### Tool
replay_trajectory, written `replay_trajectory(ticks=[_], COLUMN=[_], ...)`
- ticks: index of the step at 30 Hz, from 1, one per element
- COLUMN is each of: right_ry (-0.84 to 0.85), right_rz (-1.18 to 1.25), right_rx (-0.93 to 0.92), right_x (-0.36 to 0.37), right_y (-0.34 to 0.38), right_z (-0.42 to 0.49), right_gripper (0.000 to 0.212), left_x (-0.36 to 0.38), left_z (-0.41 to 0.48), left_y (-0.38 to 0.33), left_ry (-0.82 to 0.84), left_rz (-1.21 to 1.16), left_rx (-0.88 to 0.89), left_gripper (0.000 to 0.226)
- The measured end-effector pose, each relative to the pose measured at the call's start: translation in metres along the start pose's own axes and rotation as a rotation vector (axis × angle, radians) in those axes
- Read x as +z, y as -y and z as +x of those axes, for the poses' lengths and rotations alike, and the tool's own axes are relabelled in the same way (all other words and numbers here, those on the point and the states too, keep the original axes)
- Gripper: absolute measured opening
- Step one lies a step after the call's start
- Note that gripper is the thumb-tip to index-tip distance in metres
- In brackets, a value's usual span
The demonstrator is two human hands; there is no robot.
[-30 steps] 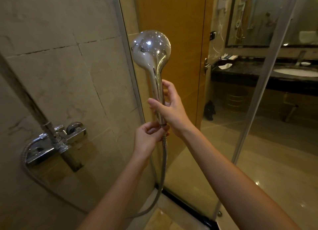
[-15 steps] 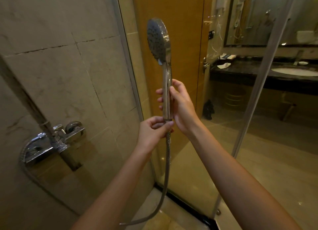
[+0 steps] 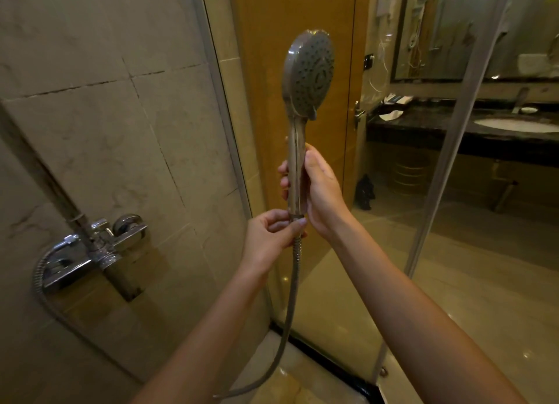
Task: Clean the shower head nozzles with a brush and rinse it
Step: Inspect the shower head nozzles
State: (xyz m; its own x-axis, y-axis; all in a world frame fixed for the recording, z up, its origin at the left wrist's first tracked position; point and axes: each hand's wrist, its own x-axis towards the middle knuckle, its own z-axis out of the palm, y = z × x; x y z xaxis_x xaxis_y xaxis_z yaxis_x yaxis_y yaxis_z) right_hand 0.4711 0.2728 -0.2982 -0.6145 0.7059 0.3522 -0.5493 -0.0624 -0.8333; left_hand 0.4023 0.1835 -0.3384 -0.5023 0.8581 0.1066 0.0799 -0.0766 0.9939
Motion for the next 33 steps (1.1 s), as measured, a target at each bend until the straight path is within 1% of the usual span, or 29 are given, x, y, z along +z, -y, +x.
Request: replay_trajectory(ticks=[2, 5, 8, 12, 16, 21, 23, 27, 29, 33], right_ry=[-0.021, -0.005, 0.002, -0.021, 0.007, 0.007, 0.010, 0.036, 0.048, 0.119], right_rz=[-0.010, -0.140, -0.256, -0.270, -0.255, -0.178, -0.161, -0.170, -0.140, -0.093], right_rx=[-0.001, -0.023, -0.058, -0.063, -0.087, -0.087, -0.082, -0.053, -0.033, -0.011], right_x=[0.001, 0.002, -0.002, -0.001, -0.004, -0.010, -0.014, -0.022, -0.024, -0.024], right_y=[0.000, 0.000, 0.001, 0.001, 0.002, 0.002, 0.003, 0.006, 0.006, 0.009], right_z=[0.001, 0.000, -0.002, -0.003, -0.003, 0.000, 0.001, 0.004, 0.004, 0.004], right_gripper=[0.038, 0.050, 0.054, 0.056, 0.040, 0.040, 0.034, 0.023, 0.019, 0.018], left_x=[0.002, 0.005, 0.005, 0.002, 0.005, 0.003, 0.000, -0.004, -0.005, -0.006], left_z=[-0.002, -0.004, -0.005, -0.004, -0.004, 0.001, 0.002, 0.005, 0.006, 0.005], left_y=[0.001, 0.001, 0.002, 0.004, 0.005, 0.004, 0.004, 0.005, 0.006, 0.007], left_ry=[0.013, 0.024, 0.029, 0.007, 0.029, 0.047, 0.055, 0.096, 0.133, 0.185], left_rz=[-0.010, -0.034, -0.036, -0.076, -0.094, -0.098, -0.094, -0.085, -0.067, -0.072], left_rx=[-0.010, -0.010, 0.007, 0.000, -0.005, 0.000, 0.000, -0.021, -0.025, -0.011], left_gripper=[0.010, 0.006, 0.007, 0.009, 0.010, 0.009, 0.010, 0.019, 0.015, 0.013])
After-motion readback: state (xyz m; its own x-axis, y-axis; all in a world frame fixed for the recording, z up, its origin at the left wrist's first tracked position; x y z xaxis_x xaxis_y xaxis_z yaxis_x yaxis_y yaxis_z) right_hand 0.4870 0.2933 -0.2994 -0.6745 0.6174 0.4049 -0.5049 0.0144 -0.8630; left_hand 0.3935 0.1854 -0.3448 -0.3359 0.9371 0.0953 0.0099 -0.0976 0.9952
